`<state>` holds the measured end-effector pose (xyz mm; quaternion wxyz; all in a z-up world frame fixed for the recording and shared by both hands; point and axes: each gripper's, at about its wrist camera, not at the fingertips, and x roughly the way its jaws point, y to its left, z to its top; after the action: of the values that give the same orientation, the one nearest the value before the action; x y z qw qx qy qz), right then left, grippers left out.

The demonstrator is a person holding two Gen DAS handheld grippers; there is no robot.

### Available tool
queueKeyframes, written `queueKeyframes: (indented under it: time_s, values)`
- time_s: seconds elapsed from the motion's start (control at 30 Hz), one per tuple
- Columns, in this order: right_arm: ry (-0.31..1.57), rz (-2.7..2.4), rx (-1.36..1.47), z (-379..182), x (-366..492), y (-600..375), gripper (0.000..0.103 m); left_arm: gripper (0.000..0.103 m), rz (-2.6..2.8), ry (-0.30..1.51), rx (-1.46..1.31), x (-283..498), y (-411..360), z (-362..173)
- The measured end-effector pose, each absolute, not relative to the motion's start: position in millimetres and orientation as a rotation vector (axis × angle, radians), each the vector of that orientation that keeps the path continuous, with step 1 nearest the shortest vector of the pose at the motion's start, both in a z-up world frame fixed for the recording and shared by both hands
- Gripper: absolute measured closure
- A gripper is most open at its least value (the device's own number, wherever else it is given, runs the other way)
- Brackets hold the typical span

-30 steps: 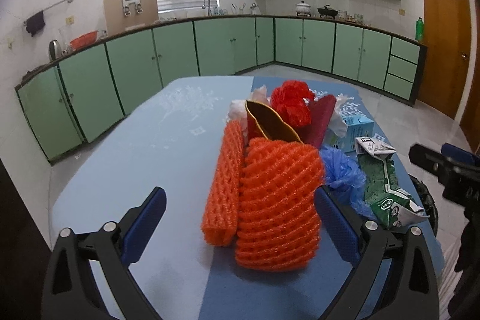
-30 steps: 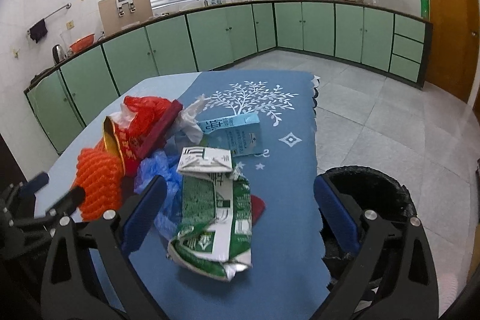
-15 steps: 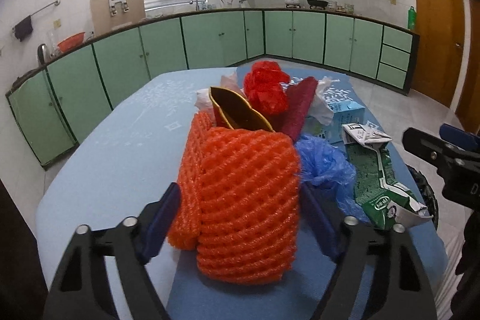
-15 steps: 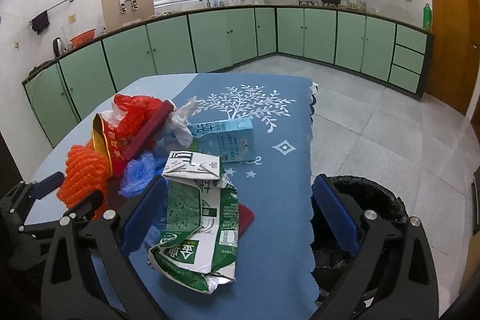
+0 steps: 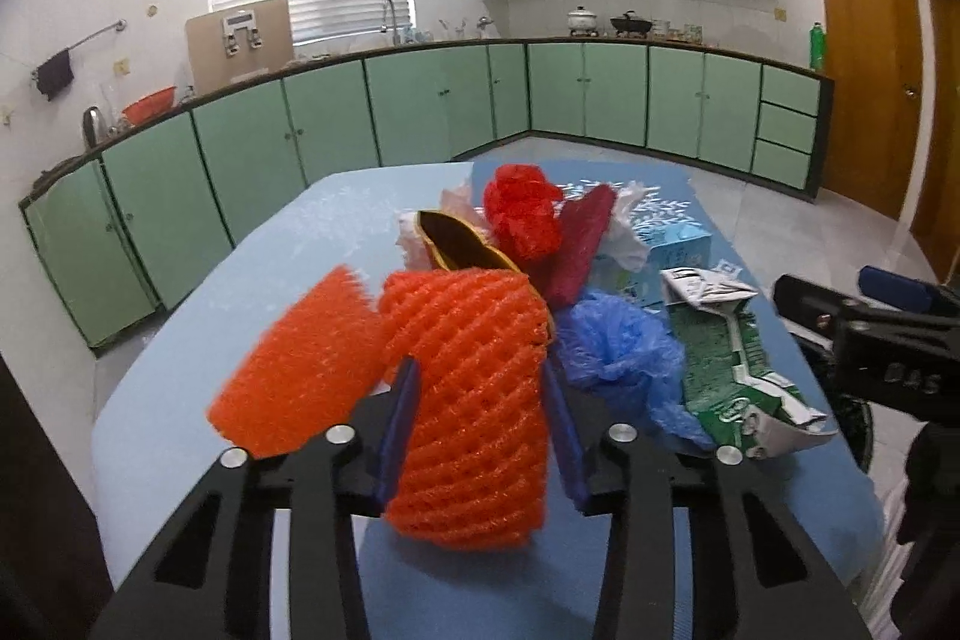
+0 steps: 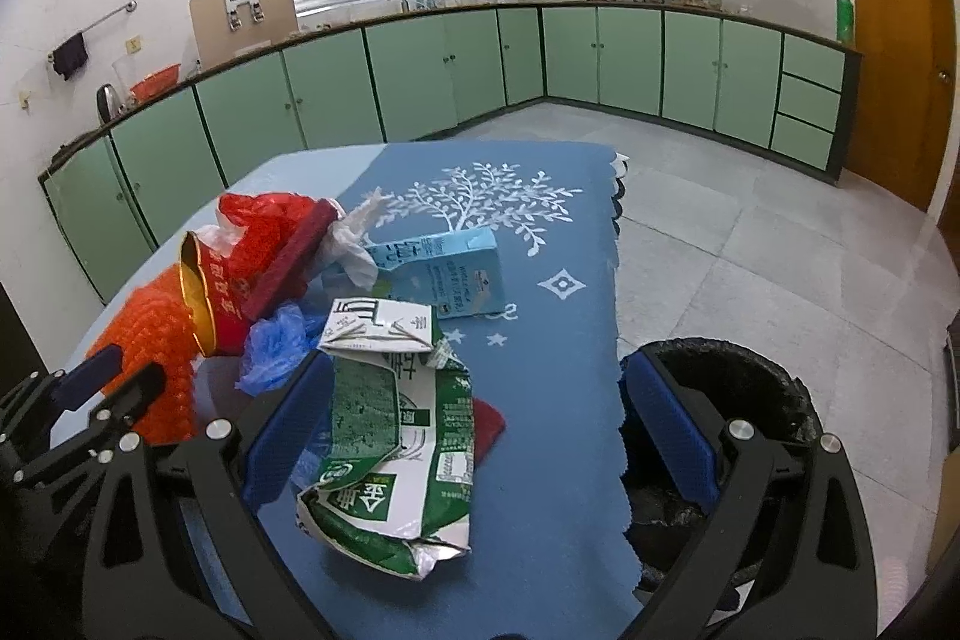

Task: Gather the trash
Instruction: 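Grasp the orange foam net with the left tool while the right tool grasps the crumpled green-white carton, then lift the orange net with the left tool while the right tool carries the carton toward the black bin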

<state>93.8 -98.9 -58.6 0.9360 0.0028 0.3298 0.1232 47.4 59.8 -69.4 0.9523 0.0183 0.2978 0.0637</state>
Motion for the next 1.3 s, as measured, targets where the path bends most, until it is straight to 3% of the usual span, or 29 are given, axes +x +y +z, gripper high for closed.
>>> queueKeyframes:
  time_s: [0.07, 0.43, 0.6, 0.67, 0.7, 0.77, 0.87, 0.97, 1.07, 1.1, 1.13, 1.17, 1.3]
  values:
    - [0.681, 0.263, 0.016, -59.8, 95.7, -98.6, 0.008, 0.083, 0.110, 0.610, 0.029, 48.9, 61.0, -69.5]
    - [0.691, 0.309, -0.014, -68.0, 109.8, -63.8, 0.008, 0.096, 0.122, 0.600, -0.025, 52.6, 80.8, -67.7]
    - [0.733, 0.289, 0.000, -76.9, 126.1, -57.9, 0.008, 0.097, 0.118, 0.609, -0.023, 54.2, 83.1, -71.4]
    - [0.749, 0.292, -0.008, -79.8, 131.3, -56.8, 0.018, 0.097, 0.118, 0.614, -0.016, 55.7, 82.7, -73.7]
    - [0.759, 0.298, -0.010, -81.3, 132.9, -56.2, 0.027, 0.097, 0.117, 0.615, -0.017, 55.8, 82.7, -74.9]
    - [0.781, 0.310, 0.003, -84.4, 136.1, -56.7, 0.032, 0.097, 0.117, 0.618, -0.015, 56.8, 82.5, -77.0]
    - [0.785, 0.346, 0.010, -84.9, 136.0, -57.7, 0.048, 0.097, 0.119, 0.621, -0.011, 57.8, 82.4, -79.5]
    - [0.775, 0.374, 0.008, -80.6, 132.0, -57.4, 0.050, 0.089, 0.133, 0.626, -0.010, 58.0, 81.9, -79.5]
    - [0.770, 0.369, 0.008, -79.2, 127.7, -57.5, 0.050, 0.059, 0.162, 0.620, -0.009, 57.5, 82.9, -78.7]
    - [0.767, 0.361, 0.011, -79.6, 126.4, -58.7, 0.045, 0.055, 0.172, 0.618, -0.007, 57.4, 84.0, -78.9]
    - [0.766, 0.351, 0.013, -79.7, 125.9, -59.6, 0.033, 0.055, 0.181, 0.618, -0.008, 58.2, 85.9, -79.2]
    - [0.763, 0.348, 0.017, -79.7, 125.6, -60.2, 0.030, 0.052, 0.184, 0.619, -0.010, 59.0, 87.3, -79.8]
    - [0.796, 0.349, 0.022, -86.0, 132.5, -61.3, 0.031, 0.044, 0.192, 0.639, -0.013, 66.1, 94.1, -84.2]
